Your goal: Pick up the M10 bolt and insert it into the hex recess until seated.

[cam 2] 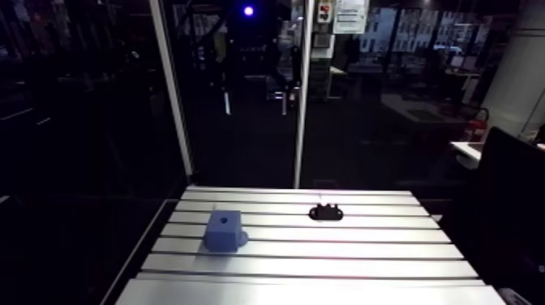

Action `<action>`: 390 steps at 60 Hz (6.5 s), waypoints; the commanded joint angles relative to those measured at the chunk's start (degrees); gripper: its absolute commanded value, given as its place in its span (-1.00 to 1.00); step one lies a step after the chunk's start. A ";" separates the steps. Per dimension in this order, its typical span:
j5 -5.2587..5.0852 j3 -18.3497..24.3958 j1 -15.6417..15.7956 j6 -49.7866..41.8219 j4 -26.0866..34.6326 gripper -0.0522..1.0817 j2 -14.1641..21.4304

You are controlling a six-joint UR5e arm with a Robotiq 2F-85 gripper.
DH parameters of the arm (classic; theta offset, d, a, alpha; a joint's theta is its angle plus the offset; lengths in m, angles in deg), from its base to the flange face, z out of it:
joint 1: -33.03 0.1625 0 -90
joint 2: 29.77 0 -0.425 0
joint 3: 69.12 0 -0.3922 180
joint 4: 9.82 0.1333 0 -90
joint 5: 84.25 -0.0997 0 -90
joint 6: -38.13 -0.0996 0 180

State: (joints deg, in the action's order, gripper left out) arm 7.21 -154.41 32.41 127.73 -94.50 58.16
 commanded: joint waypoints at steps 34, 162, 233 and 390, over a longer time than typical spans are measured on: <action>1.21 -6.41 -11.28 10.04 -20.19 -0.88 -6.31; -4.15 -20.40 -18.02 16.00 -50.64 -0.77 -20.63; -4.06 -20.50 -17.93 16.09 -53.10 -0.05 -23.65; -3.87 -20.22 -17.67 16.09 -53.01 0.22 -23.65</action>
State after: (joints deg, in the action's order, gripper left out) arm 3.34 -174.83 14.74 143.82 -147.52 34.60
